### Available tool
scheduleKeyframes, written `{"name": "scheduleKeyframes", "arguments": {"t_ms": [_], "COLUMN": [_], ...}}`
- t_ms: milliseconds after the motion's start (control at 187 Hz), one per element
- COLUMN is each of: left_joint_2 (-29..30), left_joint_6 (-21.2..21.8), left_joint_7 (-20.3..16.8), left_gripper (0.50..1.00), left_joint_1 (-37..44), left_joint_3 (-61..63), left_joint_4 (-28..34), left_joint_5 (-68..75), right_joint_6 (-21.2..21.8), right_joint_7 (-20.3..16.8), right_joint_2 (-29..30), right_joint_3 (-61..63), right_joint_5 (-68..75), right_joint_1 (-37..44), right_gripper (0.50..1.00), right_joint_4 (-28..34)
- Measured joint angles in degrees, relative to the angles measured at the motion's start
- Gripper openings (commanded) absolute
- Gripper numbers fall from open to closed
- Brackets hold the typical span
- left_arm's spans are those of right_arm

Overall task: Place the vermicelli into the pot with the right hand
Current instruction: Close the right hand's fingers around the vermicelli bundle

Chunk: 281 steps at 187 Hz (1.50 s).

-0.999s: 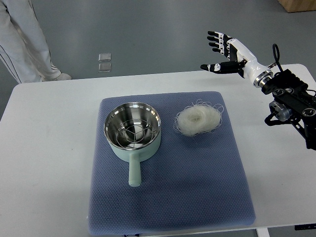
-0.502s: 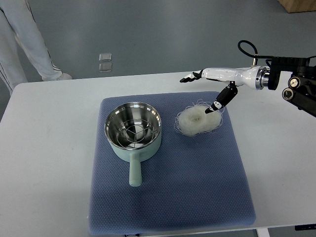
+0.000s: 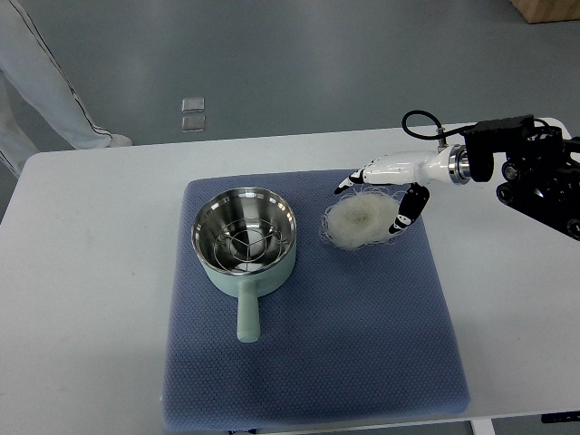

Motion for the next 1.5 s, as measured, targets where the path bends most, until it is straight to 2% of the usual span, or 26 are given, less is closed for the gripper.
{"name": "scheduleKeyframes", "arguments": {"t_ms": [171,545,716,774,833,935,993,1079,1116,1218,1501], "left_joint_2": [0.00,0.00,0.00,0.00,0.00,0.00,0.00,0.00,0.00,0.00,0.00], "left_joint_6": [0.00,0.00,0.00,0.00,0.00,0.00,0.00,0.00,0.00,0.00,0.00], "left_joint_7": [0.00,0.00,0.00,0.00,0.00,0.00,0.00,0.00,0.00,0.00,0.00], "left_gripper": [1.000,1.000,1.000,1.000,1.000,1.000,1.000,1.000,1.000,1.000,1.000], "left_joint_1": [-0.01,0.00,0.00,0.00,0.00,0.00,0.00,0.00,0.00,0.00,0.00], "left_joint_3": [0.00,0.00,-0.01,-0.01,-0.01,-0.01,-0.01,-0.01,-0.01,-0.01,-0.01], "left_joint_4": [0.00,0.00,0.00,0.00,0.00,0.00,0.00,0.00,0.00,0.00,0.00], "left_joint_5": [0.00,-0.01,-0.01,-0.01,-0.01,-0.01,-0.01,-0.01,-0.01,-0.01,-0.01], "right_joint_6": [-0.64,-2.59,-3.18,-3.24,-3.26,-3.31,-3.31,-3.31,-3.30,-3.22,-3.17], "right_joint_7": [-1.25,-1.45,-1.79,-2.11,-2.42,-2.91,-2.97,-2.99,-3.00,-2.99,-2.77], "right_joint_2": [1.62,3.51,4.33,4.40,4.46,4.50,4.50,4.50,4.50,4.50,4.76], "right_joint_3": [-0.07,-0.07,-0.05,0.00,0.06,0.12,0.12,0.15,0.17,0.19,0.79], "right_joint_5": [-0.13,-1.98,-2.42,-2.57,-2.61,-2.63,-2.63,-2.63,-2.60,-2.51,-1.96], "right_joint_1": [-1.06,-3.21,-3.28,-3.35,-3.38,-3.38,-3.38,-3.36,-3.33,-3.31,-2.86], "right_gripper": [0.928,0.926,0.901,0.870,0.862,0.801,0.785,0.707,0.658,0.582,0.580], "right_joint_4": [-2.18,-4.71,-6.11,-6.32,-6.38,-6.46,-6.48,-6.49,-6.49,-6.45,-6.34]}}
